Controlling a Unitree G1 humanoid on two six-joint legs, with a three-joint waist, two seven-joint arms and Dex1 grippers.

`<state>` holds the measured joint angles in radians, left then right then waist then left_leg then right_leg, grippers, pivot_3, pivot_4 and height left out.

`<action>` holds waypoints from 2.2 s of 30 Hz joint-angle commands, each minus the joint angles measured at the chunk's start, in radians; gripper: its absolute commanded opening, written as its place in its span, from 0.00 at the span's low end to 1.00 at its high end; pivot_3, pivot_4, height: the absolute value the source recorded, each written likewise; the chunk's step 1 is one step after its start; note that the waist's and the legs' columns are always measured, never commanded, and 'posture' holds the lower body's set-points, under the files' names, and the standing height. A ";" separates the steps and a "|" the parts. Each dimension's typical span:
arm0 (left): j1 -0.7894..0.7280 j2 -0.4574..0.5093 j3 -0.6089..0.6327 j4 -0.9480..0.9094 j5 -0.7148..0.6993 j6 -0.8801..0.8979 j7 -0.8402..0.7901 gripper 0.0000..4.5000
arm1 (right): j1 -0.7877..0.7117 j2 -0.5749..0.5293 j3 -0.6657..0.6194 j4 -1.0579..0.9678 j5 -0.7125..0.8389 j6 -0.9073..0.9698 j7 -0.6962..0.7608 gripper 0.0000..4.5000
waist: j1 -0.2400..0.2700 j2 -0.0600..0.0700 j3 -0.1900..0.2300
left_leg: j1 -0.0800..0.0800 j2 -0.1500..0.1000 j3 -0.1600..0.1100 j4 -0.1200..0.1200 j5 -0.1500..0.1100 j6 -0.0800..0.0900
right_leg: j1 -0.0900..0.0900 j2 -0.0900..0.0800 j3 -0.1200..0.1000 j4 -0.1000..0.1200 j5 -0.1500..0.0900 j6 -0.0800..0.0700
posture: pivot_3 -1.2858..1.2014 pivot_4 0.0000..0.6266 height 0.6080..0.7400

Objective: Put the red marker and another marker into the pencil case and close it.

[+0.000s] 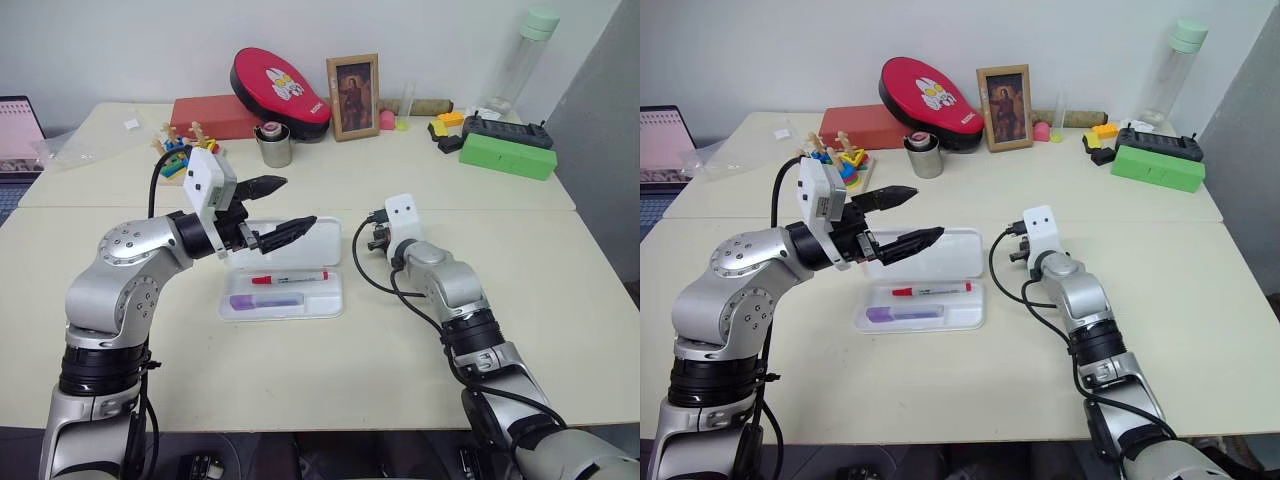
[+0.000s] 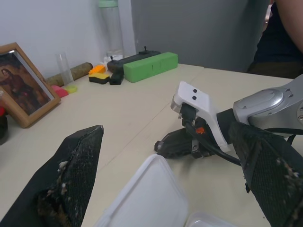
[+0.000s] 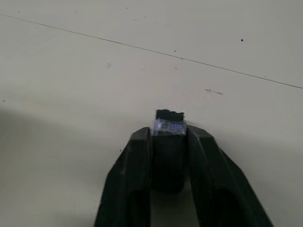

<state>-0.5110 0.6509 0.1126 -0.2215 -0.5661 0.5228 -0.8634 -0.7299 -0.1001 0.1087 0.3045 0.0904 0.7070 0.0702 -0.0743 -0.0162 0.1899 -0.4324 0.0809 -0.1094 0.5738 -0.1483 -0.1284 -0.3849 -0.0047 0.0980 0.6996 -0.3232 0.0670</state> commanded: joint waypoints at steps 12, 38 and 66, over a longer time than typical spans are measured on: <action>0.213 0.211 0.098 -0.104 -0.070 0.016 -0.198 1.00 | 0.023 -0.192 0.017 -0.432 0.260 -0.131 0.603 0.08 | -0.016 0.001 0.001 | 0.000 0.001 0.000 -0.003 0.000 0.000 | -0.001 0.001 0.000 -0.001 -0.001 -0.001 | 0.52 0.24 1.00; 0.382 0.304 0.169 -0.122 -0.021 -0.022 -0.226 1.00 | 0.072 -0.266 0.405 -0.399 0.060 -0.054 0.775 0.36 | -0.007 0.000 0.000 | 0.000 0.001 0.001 -0.001 0.000 0.000 | -0.002 0.000 0.001 -0.002 -0.002 0.001 | 0.52 0.24 1.00; 0.448 0.125 0.548 -0.249 -0.271 0.149 0.179 1.00 | -0.457 0.025 0.097 0.246 0.074 -0.182 0.529 0.37 | -0.006 -0.004 -0.001 | 0.000 0.001 0.001 -0.002 0.000 0.000 | -0.001 0.000 0.000 -0.002 -0.001 -0.001 | 0.52 0.24 1.00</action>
<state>-0.0732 0.7767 0.6254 -0.4267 -0.8051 0.6643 -0.7038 -1.1437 -0.0876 0.1844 0.4802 0.2136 0.5993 0.6097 -0.0802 -0.0207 0.1886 -0.4327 0.0817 -0.1083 0.5722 -0.1485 -0.1284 -0.3864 -0.0048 0.0984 0.6979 -0.3238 0.0661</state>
